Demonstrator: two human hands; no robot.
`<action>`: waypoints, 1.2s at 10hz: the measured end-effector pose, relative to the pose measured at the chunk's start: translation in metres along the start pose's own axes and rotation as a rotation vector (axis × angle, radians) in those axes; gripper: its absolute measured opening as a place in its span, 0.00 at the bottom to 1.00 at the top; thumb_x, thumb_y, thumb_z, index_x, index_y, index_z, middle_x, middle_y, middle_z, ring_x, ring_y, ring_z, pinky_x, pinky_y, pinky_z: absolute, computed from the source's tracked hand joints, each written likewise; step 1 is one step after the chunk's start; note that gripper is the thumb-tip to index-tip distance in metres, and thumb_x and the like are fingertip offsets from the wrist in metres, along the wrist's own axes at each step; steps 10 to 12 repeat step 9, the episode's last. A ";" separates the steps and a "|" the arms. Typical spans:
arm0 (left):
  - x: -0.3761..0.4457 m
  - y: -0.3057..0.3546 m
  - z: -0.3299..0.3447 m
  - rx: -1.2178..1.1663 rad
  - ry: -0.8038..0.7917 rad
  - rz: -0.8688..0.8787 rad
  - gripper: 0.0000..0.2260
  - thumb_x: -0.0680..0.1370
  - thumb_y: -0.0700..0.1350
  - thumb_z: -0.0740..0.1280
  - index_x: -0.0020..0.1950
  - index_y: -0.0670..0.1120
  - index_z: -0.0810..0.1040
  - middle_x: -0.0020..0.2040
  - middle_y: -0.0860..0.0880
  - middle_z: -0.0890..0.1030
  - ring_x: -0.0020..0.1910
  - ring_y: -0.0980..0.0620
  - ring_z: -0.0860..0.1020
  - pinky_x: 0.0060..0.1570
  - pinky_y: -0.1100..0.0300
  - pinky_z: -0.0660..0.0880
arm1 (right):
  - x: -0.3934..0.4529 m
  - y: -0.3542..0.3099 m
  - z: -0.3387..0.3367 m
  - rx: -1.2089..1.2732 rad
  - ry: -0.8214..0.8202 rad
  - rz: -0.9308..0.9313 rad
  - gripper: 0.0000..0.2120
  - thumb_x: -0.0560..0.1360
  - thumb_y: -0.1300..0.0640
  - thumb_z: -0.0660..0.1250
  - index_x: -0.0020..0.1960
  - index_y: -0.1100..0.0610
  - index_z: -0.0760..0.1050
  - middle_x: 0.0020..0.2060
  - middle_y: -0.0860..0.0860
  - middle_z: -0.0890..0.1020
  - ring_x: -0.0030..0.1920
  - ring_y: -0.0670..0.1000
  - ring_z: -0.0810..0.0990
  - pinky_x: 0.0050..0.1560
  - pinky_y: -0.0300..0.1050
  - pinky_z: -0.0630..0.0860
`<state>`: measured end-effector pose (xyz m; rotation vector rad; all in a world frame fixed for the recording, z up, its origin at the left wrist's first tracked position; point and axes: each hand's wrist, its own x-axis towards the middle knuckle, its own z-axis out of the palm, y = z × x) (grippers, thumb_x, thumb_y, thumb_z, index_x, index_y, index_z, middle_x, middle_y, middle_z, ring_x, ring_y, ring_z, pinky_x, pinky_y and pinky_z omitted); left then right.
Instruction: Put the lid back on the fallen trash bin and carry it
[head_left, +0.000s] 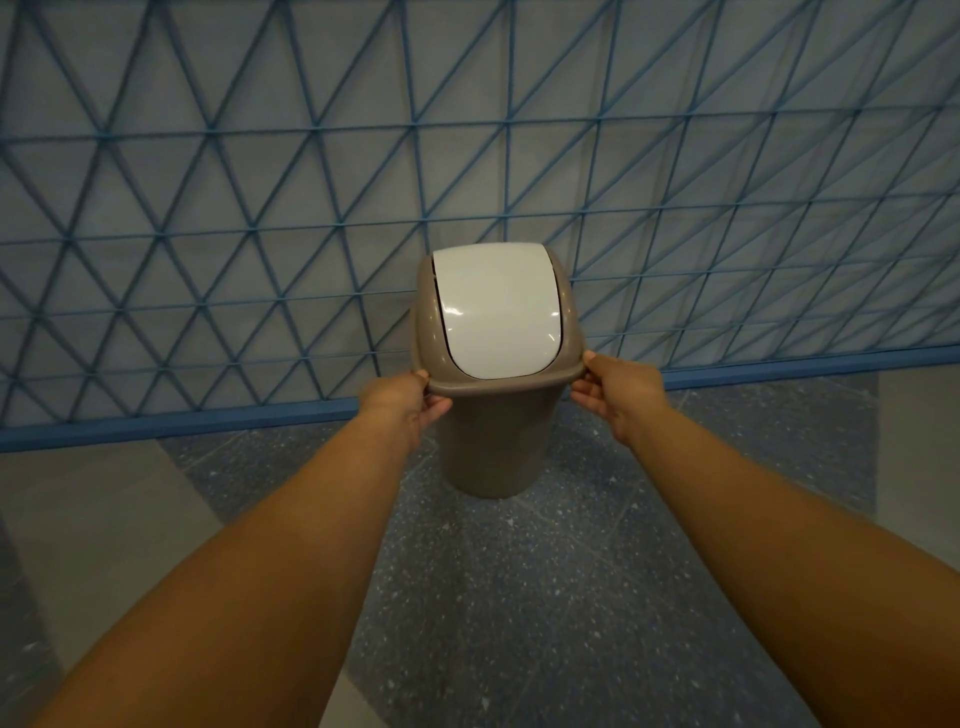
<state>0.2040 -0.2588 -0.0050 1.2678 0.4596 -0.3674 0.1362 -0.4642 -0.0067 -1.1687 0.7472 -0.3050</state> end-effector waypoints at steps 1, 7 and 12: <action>0.001 -0.001 0.000 0.012 0.001 0.004 0.13 0.79 0.38 0.60 0.63 0.37 0.73 0.40 0.44 0.77 0.37 0.51 0.77 0.44 0.54 0.76 | 0.001 0.001 -0.001 0.009 -0.003 0.003 0.08 0.77 0.59 0.66 0.53 0.63 0.76 0.36 0.54 0.79 0.34 0.49 0.80 0.26 0.40 0.78; -0.015 0.000 -0.005 0.141 0.058 0.059 0.06 0.79 0.40 0.60 0.53 0.42 0.74 0.40 0.44 0.76 0.36 0.49 0.75 0.47 0.55 0.75 | -0.006 -0.001 -0.002 -0.191 0.020 0.001 0.10 0.77 0.52 0.65 0.45 0.59 0.75 0.46 0.58 0.80 0.45 0.55 0.81 0.42 0.50 0.81; -0.030 -0.006 -0.022 0.857 0.097 0.366 0.16 0.81 0.44 0.54 0.65 0.44 0.74 0.62 0.40 0.76 0.59 0.41 0.74 0.55 0.54 0.70 | -0.019 0.001 -0.003 -0.543 0.077 -0.181 0.29 0.77 0.48 0.61 0.73 0.61 0.63 0.70 0.61 0.69 0.67 0.59 0.70 0.69 0.56 0.66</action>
